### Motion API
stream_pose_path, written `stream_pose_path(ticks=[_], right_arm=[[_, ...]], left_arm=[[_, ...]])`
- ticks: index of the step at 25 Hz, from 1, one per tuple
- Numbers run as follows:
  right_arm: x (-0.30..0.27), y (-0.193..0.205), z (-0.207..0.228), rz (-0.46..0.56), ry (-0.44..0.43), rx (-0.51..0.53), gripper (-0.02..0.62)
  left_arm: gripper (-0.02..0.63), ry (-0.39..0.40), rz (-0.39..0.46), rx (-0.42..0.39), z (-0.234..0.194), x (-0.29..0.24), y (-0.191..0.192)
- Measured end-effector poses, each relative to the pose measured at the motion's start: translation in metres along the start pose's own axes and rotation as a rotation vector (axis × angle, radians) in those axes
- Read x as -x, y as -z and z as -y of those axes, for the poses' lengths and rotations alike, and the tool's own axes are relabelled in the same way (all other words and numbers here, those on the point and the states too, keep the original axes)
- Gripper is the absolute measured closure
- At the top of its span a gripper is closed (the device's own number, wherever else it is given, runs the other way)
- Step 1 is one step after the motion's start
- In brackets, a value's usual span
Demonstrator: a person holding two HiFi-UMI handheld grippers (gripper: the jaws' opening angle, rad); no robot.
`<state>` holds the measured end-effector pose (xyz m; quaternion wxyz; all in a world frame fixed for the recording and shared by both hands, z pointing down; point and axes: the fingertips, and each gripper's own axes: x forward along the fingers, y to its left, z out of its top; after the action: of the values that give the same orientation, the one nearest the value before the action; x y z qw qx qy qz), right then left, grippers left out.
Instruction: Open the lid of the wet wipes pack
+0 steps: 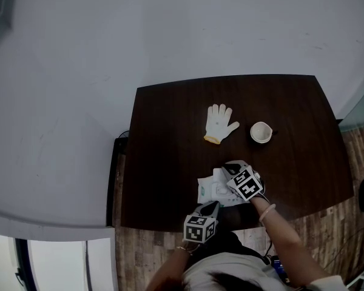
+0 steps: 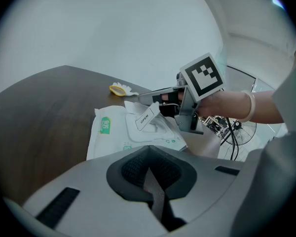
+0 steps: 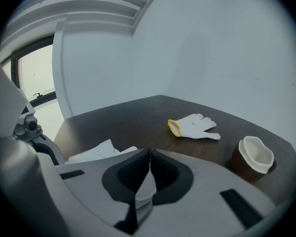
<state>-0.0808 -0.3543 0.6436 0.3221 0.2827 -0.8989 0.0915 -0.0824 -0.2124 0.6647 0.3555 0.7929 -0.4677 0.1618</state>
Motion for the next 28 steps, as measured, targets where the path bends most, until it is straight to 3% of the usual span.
stream_pose_path(ticks=[14, 28], right_arm=[[0.036, -0.01, -0.007, 0.062, 0.038, -0.019, 0.583], [0.085, -0.028, -0.021, 0.182, 0.079, -0.025, 0.586]], left_arm=[[0.592, -0.01, 0.013, 0.03, 0.004, 0.006, -0.002], [0.592, -0.047, 0.137, -0.007, 0.009, 0.033, -0.04]])
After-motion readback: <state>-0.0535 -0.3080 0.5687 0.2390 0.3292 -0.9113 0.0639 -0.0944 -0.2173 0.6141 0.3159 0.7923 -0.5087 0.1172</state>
